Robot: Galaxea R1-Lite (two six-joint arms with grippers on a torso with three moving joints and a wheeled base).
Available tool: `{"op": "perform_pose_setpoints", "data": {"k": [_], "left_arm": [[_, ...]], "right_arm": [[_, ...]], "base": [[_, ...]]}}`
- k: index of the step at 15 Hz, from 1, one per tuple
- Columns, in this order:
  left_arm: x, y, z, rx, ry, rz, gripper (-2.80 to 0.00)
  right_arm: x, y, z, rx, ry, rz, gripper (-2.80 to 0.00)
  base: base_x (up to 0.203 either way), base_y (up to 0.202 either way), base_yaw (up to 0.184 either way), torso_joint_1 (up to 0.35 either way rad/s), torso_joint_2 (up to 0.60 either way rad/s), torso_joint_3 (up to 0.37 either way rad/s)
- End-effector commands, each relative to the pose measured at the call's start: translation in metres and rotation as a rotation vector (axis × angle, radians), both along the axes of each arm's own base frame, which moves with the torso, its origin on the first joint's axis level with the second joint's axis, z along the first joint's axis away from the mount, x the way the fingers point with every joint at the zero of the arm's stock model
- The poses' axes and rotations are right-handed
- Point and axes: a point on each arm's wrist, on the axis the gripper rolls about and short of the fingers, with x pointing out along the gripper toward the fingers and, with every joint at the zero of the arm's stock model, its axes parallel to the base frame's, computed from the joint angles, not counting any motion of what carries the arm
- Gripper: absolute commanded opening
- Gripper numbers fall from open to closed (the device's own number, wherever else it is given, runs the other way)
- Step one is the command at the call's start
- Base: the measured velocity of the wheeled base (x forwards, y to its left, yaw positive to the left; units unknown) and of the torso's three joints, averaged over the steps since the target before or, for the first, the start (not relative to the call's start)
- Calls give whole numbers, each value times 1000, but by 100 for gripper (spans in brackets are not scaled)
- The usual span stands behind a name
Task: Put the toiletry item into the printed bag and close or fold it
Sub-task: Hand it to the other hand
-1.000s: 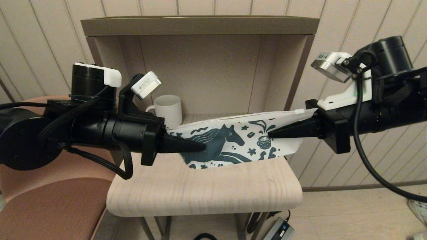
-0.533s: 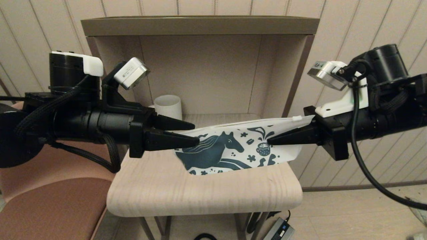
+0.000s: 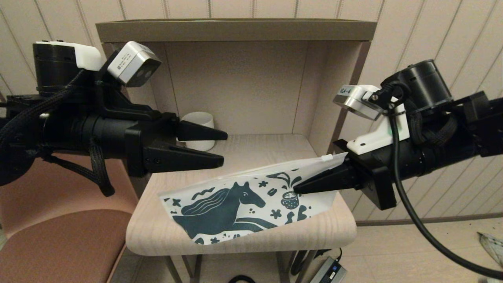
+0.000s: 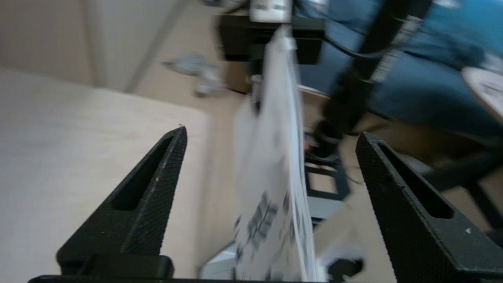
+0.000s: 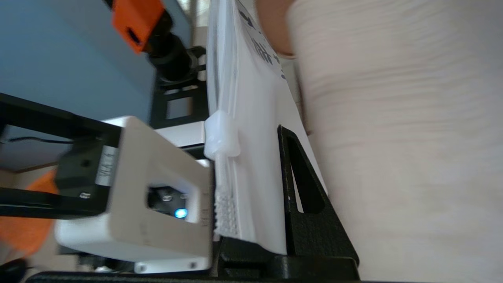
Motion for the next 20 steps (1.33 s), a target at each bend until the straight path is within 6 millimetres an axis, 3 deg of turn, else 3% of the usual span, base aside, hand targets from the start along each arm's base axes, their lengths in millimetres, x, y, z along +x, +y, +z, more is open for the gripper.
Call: {"op": "perform_pose_setpoints", "data": {"k": [1,5,8,12,20], "left_arm": [[3,-16,-9,8,23,-60,0],[27,-33,-24,22,24,-76,0],[48,-44,-23,12,-14,-76,0],[57,-49,-12,-8,-63,-77,0],[52,-58,-16,7,-43,-88,0]], "right_arm": [[4,6,2,-9,35,19,-280],[31,19,4,-42,136,27,-280],[52,27,-3,-76,216,19,-280],[59,34,-13,-97,245,18,-280],[56,45,-7,-107,214,25,-280]], "base": [[0,0,0,0,0,0],[0,0,0,0,0,0],[0,0,0,0,0,0],[0,0,0,0,0,0],[0,0,0,0,0,0]]}}
